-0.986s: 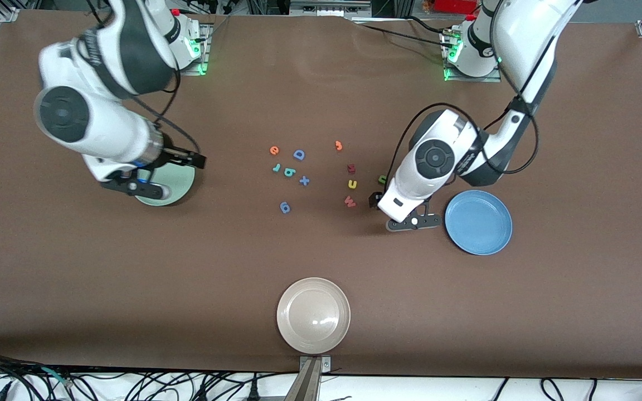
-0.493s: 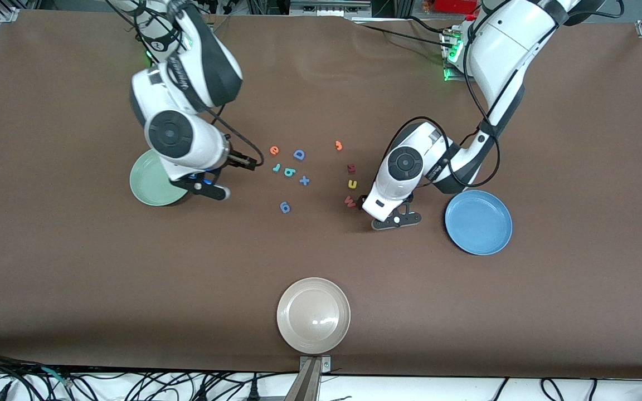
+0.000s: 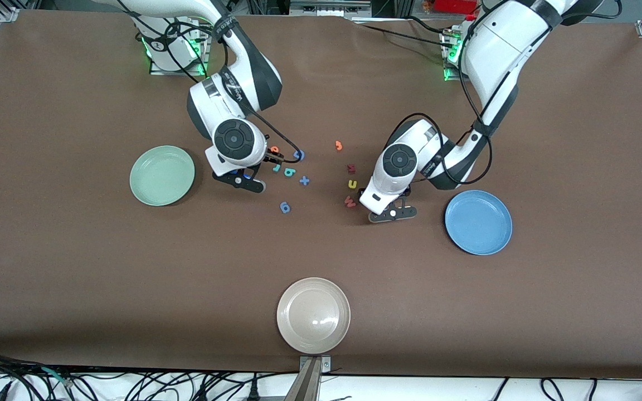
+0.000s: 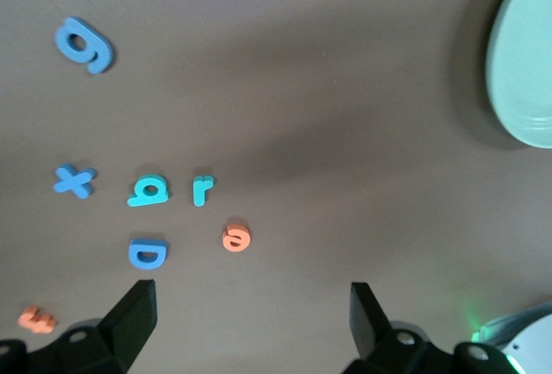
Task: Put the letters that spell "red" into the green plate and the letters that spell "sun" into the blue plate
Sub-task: 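Grasp the yellow s with the left gripper while the right grasps orange e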
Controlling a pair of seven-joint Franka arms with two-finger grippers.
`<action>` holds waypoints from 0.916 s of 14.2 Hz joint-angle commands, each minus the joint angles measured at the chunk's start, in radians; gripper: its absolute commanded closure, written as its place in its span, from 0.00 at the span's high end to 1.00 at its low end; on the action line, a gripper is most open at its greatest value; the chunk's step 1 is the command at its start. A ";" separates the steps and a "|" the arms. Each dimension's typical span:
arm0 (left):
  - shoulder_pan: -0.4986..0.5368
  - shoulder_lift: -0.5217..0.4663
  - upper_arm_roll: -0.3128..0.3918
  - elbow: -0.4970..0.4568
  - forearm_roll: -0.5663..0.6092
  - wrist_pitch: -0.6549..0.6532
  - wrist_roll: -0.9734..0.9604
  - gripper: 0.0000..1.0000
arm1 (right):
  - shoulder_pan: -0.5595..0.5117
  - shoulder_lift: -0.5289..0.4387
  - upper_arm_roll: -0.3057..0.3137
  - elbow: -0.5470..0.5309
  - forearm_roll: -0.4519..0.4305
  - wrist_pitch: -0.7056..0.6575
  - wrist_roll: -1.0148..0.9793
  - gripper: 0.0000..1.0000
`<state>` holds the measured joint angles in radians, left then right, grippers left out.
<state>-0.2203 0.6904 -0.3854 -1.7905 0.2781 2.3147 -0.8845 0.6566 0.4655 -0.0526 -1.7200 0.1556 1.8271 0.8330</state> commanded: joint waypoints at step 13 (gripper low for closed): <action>0.006 0.011 -0.001 -0.015 0.066 0.061 -0.011 0.67 | -0.002 -0.033 0.105 -0.391 0.056 0.500 0.009 0.99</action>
<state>-0.2200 0.6931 -0.3830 -1.8061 0.3119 2.3563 -0.8843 0.6569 0.4622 0.0387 -2.0597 0.1834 2.2739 0.8331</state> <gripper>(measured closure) 0.330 0.004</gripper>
